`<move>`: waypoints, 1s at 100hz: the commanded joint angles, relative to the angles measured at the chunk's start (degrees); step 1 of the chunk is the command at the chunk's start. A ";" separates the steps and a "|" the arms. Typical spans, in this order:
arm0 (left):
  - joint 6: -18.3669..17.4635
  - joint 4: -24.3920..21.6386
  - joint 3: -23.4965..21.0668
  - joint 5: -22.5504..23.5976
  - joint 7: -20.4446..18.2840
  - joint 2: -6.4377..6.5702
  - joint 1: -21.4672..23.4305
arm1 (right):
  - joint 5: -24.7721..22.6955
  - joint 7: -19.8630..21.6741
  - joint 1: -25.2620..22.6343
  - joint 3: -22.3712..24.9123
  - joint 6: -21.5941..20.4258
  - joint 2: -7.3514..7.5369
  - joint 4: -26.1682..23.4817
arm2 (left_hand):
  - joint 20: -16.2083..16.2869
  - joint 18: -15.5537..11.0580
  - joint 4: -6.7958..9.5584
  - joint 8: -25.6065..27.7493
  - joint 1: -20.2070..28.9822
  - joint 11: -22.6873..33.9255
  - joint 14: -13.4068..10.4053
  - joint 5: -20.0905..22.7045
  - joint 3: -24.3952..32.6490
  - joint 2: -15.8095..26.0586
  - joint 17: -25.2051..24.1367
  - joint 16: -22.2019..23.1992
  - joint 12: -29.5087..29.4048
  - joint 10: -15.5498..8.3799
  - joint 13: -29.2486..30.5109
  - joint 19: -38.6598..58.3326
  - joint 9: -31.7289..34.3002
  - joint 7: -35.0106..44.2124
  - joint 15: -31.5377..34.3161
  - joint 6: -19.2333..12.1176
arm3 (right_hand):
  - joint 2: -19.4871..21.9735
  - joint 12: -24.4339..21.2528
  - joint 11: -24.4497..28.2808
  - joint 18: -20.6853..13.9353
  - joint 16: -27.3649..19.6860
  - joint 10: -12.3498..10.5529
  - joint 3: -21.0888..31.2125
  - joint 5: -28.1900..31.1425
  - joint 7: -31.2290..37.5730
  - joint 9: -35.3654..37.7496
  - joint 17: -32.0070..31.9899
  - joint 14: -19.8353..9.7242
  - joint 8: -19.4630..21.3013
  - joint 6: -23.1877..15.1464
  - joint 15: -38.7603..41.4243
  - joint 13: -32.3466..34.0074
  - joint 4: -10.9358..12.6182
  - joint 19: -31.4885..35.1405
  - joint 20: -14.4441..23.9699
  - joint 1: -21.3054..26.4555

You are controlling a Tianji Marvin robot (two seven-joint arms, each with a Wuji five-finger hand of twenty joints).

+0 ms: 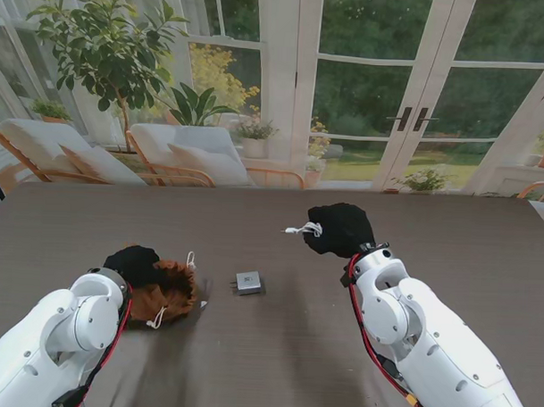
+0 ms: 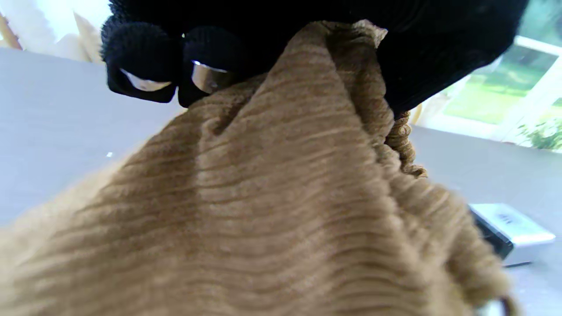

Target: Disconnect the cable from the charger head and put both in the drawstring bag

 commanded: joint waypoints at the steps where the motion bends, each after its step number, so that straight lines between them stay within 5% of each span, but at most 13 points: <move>1: -0.79 -2.04 -0.46 -0.12 -0.09 -0.34 0.01 | -0.31 0.93 -0.40 -0.03 -0.18 -0.12 -1.64 | -2.80 -1.58 3.03 1.77 -1.80 2.89 -6.02 2.83 3.28 2.53 3.40 -1.05 1.31 -2.54 4.03 8.10 2.95 2.21 6.28 4.01 | 3.86 0.52 4.71 -4.05 0.64 6.99 4.79 0.59 4.67 4.14 31.66 -8.32 1.40 -3.73 4.06 0.49 3.84 13.98 2.00 5.41; 47: -2.25 -7.69 0.82 -4.56 2.71 -1.27 -2.45 | 0.02 4.57 -2.80 1.46 0.28 0.13 -10.78 | -4.97 -1.99 5.61 1.74 -3.00 2.40 -7.25 4.61 4.71 0.81 5.69 -1.33 1.67 -2.93 6.12 9.91 4.60 1.51 6.29 3.94 | 3.83 0.45 4.53 -4.01 0.62 7.12 4.61 0.41 4.65 4.14 31.64 -7.95 1.40 -3.56 4.11 0.47 3.40 13.98 1.99 5.73; 100: -1.28 -4.62 10.05 -14.46 5.46 -2.76 -11.93 | 0.83 13.02 -3.32 -0.01 0.65 1.14 -18.03 | -6.97 -1.60 4.73 1.53 -1.73 1.52 -7.63 4.50 3.29 1.01 7.34 -1.74 1.61 -2.76 6.80 11.50 4.65 -0.49 5.99 4.16 | 4.08 0.40 4.29 -3.43 0.52 7.40 4.27 0.03 4.45 4.14 31.60 -7.76 1.43 -3.65 4.11 0.47 2.61 13.98 1.89 5.95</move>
